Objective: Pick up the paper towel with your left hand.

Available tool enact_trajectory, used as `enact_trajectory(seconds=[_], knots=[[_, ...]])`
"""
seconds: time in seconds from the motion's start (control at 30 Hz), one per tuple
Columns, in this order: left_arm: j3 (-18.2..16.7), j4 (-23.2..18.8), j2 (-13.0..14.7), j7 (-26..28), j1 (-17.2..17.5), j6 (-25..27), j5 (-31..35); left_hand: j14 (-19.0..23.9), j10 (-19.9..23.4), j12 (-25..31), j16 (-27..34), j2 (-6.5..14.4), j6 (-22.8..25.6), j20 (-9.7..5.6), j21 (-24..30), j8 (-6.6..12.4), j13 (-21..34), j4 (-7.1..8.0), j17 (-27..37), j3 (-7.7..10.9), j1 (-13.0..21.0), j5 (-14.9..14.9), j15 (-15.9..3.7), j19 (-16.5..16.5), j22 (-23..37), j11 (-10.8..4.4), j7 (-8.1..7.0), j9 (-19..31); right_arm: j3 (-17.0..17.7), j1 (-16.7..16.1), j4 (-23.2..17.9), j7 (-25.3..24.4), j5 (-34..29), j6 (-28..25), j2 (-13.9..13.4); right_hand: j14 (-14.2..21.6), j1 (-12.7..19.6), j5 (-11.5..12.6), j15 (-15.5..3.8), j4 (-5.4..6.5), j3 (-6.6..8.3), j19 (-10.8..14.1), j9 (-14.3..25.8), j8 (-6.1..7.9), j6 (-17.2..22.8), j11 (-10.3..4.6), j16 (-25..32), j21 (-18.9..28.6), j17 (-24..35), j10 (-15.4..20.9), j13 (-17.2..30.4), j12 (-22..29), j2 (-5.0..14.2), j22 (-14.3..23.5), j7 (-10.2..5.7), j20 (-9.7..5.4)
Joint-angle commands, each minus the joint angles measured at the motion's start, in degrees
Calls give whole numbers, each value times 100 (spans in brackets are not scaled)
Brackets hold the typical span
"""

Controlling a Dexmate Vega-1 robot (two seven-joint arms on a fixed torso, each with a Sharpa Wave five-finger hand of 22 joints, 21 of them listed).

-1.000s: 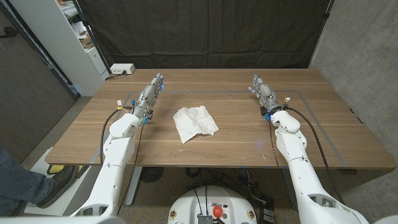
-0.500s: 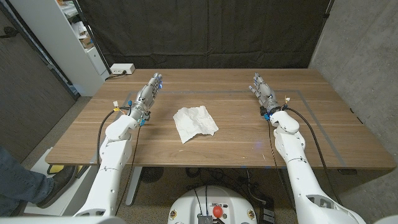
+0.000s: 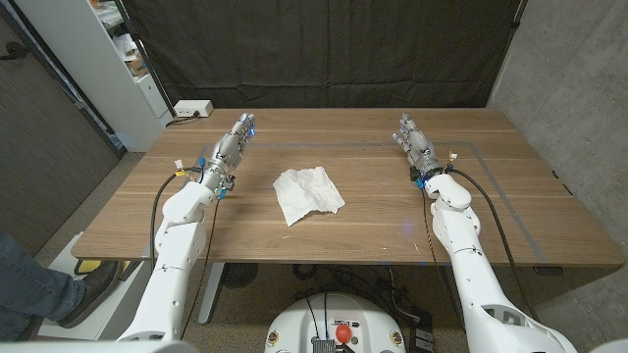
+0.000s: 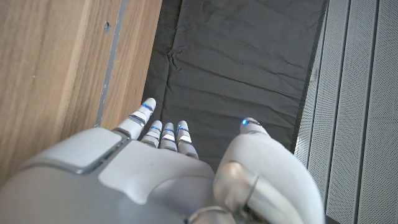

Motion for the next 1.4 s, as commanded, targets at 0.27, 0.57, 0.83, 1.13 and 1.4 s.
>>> enact_trajectory(seconds=[0.27, 0.57, 0.83, 1.13, 1.4], knots=[[8, -49, 41, -75, 144, -512, 200, 30, 29, 37, 18, 60, 51, -7, -42, 17, -21, -79, 11, 5, 46, -32, -13, -213, 32, -23, -19, 16, -21, 117, 176, -87, -40, 141, 19, -63, -53, -6, -18, -11, -14, -5, 8, 8, 21, 14, 11, -9, -6, -19, 9, 32, -13, 31, 16, -22], [45, -118, 79, -89, 220, -686, 278, -17, -20, 15, -4, 73, 47, -32, -53, 3, -46, -99, 11, 4, 54, -49, -39, -308, 34, -50, -40, 16, -30, 124, 189, -125, -53, 165, 21, -68, -50, -2, -17, -21, -19, -15, 5, 5, 20, 22, 15, -9, -23, -17, 7, 38, -15, 30, 12, -24], [78, -235, 101, -141, 306, -778, 289, -16, -10, 18, -4, 82, 49, -33, -45, -1, -56, -108, 11, 6, 59, -56, -45, -316, 35, -55, -48, 16, -24, 95, 170, -76, -11, 189, 4, -66, -55, 0, -19, -26, -28, -24, 3, 3, 17, 21, 20, -9, -35, -20, 5, 40, -24, 30, 8, -24], [87, -317, 103, -236, 426, -921, 241, -30, -23, 11, -10, 93, 53, -39, -49, -4, -70, -121, 11, 8, 67, -65, -59, -361, 36, -61, -53, 17, -18, 69, 142, -52, 8, 245, -25, 17, -60, 8, -109, -51, -59, -35, -3, 36, 128, -38, 55, -2, -83, 99, -4, 87, -63, 29, -87, -33], [65, -380, 84, -128, 561, -1214, 401, -35, -28, 10, -12, 101, 50, -49, -45, -9, -78, -130, 10, 10, 73, -70, -76, -378, 36, -83, -75, 17, -7, 85, 159, -57, 29, 227, -25, 28, -68, 11, -104, -56, -72, -37, -5, 33, 135, -28, 58, 0, -101, 109, -7, 87, -75, 29, -84, -46]])
